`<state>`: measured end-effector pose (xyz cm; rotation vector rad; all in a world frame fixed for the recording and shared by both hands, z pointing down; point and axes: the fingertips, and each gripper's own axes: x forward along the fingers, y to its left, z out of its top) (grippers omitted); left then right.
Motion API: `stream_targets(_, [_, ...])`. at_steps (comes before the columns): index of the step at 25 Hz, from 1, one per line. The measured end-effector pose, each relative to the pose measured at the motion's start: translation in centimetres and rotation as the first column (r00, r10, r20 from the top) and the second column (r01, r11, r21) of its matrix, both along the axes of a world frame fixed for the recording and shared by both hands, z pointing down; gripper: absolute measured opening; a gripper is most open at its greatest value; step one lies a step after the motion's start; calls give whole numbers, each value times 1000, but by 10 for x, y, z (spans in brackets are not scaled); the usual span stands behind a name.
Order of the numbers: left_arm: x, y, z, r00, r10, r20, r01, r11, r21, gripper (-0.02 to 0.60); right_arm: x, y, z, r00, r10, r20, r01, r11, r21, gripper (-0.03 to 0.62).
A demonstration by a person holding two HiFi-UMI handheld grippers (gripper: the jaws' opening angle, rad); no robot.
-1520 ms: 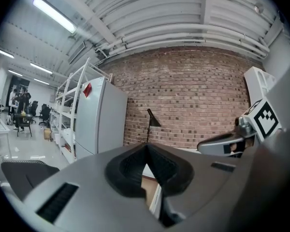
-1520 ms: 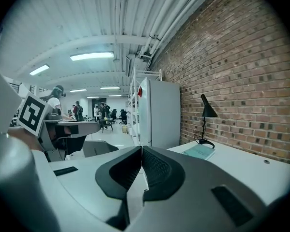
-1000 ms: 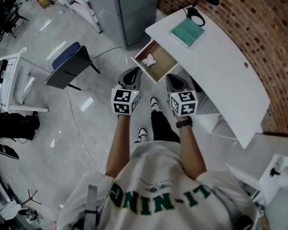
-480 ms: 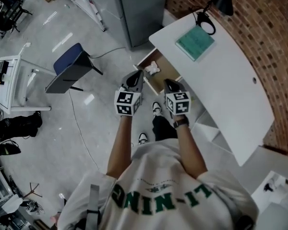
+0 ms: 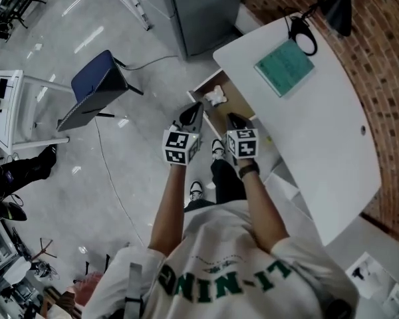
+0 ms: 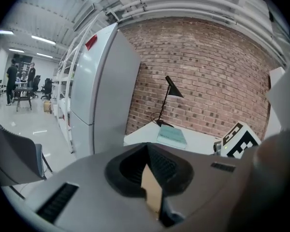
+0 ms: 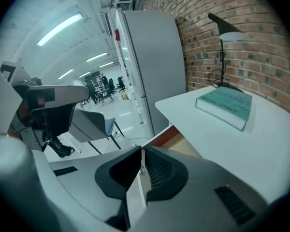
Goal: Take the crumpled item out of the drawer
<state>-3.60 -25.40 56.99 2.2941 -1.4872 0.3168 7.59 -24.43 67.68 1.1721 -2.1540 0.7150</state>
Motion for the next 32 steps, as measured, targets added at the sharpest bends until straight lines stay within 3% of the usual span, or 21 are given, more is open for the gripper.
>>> stream_targets(11, [-32,-45,87,999,-50,-15,49,995,-87,-3,-27,-50,105,996,-62,-65,55,992,-111,6])
stream_targets(20, [-38,-77,149,1000,18,-3,-18,994,-108,-3,-30,-83,177,992,-34,-124,14,988,-154,8])
stream_targets(21, [-37,-78,156,1000,28,-5,-28,992,-124,-3,-28,-87,188,991,-27,-130,7,988,-156,18])
stream_targets(23, [-37,-82,169,999,35,-16,-37,990,-138,-3,-26,-92,203,991,-9,-134,-16,983,-183,102])
stream_targets(26, [-40,-90,187,999,45,-22,-48,992,-120,-3,-17,-99,232,987,24,-161,-56,978,-201,133])
stream_targets(32, [-45,-94,214,997,82,-8,-82,986,-143,-3,-9,-113,277,979,12,-205,-50,982,-182,202])
